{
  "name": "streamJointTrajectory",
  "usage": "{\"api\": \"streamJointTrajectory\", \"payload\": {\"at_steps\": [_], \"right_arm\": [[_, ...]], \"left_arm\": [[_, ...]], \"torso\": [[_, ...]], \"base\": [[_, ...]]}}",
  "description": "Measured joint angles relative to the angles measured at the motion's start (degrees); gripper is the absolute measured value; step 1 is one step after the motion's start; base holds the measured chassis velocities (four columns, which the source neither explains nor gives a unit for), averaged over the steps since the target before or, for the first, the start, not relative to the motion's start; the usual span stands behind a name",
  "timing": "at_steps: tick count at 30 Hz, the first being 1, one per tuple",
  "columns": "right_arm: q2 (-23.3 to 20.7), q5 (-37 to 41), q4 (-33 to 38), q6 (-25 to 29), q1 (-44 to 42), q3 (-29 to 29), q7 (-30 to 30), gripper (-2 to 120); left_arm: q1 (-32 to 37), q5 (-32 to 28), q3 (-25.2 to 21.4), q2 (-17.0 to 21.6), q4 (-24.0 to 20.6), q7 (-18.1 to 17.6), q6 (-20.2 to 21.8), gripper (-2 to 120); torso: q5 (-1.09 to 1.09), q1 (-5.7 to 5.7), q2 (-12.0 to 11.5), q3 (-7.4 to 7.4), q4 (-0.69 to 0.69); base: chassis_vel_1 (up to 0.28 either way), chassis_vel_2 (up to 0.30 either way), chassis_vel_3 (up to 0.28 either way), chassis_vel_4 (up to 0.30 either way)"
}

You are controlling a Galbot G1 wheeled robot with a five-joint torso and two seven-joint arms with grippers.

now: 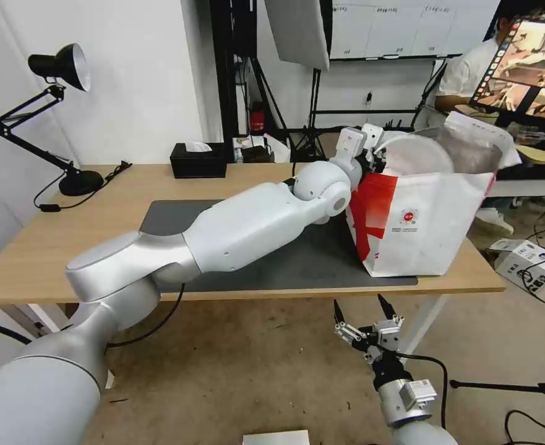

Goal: Pick up the trash from the table and place it into the takeout bag.

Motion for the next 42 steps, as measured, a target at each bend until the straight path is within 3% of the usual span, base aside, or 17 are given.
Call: {"api": "streamJointTrajectory", "payload": {"at_steps": [12,18,32,36,42], "right_arm": [[0.00,0.00,0.00,0.00,0.00,0.00,0.00,100],[0.00,0.00,0.00,0.00,0.00,0.00,0.00,100],[0.00,0.00,0.00,0.00,0.01,0.00,0.00,100],[0.00,0.00,0.00,0.00,0.00,0.00,-0.01,100],[0.00,0.00,0.00,0.00,0.00,0.00,0.00,100]], "left_arm": [[0.02,-0.12,-0.85,0.36,-1.54,-1.03,-0.29,74],[0.31,-0.18,-2.18,5.44,-7.35,-2.97,-2.00,97],[6.99,1.97,-6.72,16.61,-17.42,-3.29,-5.68,100],[13.00,6.53,-9.58,20.67,-21.11,-3.22,-6.99,100],[23.78,10.71,-18.82,29.26,-27.72,-2.17,-9.39,100]], "torso": [[0.00,0.00,0.00,0.00,-0.01],[0.00,0.00,0.00,0.00,0.00],[-0.01,0.00,0.00,0.00,0.00],[-0.02,0.00,0.00,0.00,-0.01],[-0.01,0.00,0.01,-0.01,0.01]], "base": [[0.000,0.000,0.000,0.000],[0.000,0.000,0.000,0.000],[0.000,0.000,0.000,0.000],[0.000,0.000,0.000,0.000],[0.000,0.000,0.000,0.000]]}}
